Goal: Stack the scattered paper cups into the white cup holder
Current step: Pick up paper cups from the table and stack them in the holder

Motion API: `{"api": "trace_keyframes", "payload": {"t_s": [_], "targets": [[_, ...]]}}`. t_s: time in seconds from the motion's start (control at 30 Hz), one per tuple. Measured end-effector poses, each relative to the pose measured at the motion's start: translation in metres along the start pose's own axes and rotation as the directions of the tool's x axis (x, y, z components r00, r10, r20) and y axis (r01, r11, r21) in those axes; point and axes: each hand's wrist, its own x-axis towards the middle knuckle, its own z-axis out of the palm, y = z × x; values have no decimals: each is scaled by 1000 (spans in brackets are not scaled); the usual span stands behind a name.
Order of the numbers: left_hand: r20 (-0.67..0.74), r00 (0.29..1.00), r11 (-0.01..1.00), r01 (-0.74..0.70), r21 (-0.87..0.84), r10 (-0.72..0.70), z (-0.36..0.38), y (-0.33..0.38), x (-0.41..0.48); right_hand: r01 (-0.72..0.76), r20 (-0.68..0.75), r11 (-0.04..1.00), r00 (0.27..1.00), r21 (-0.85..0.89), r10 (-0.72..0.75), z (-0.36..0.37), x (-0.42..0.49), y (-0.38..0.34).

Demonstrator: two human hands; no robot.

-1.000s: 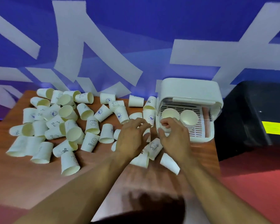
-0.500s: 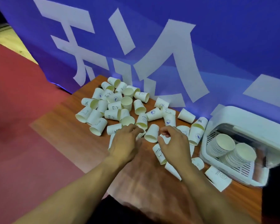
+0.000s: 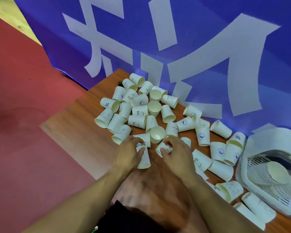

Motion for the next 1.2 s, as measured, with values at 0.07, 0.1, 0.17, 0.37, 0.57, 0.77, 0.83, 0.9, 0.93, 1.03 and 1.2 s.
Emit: {"api": "trace_keyframes", "payload": {"t_s": [0.07,0.1,0.17,0.37,0.57,0.77,0.83,0.9,0.93,1.03,1.2], "targets": [[37,997,997,72,-27,-71,-2,-14,12,-41,42,999,998,-11,42,14,11,-7],[46,993,994,108,-28,-107,-2,-22,18,-61,67,998,996,-25,63,20,17,-10],[77,981,983,183,-29,-180,0,-37,29,-87,117,995,989,-53,93,33,28,-16],[192,919,922,370,-115,-345,7,-63,50,-152,232,978,955,-143,183,69,53,-21],[237,893,894,422,-152,-381,11,-79,67,-159,333,928,902,-337,276,88,65,-15],[222,903,898,407,-166,-368,8,-82,79,-198,347,909,878,-366,331,94,71,-8],[191,914,906,389,-167,-357,7,-80,79,-213,342,906,875,-365,343,95,72,-8],[140,928,913,368,-178,-346,5,-78,79,-214,328,908,882,-360,337,94,73,-8],[104,933,915,358,-184,-345,4,-77,78,-209,313,912,892,-354,326,94,73,-8],[-8,939,926,337,-172,-344,2,-72,77,-188,247,926,929,-328,276,89,74,-10],[-128,959,960,235,-152,-255,0,-58,77,-160,77,945,979,-284,189,75,72,-17]]}}
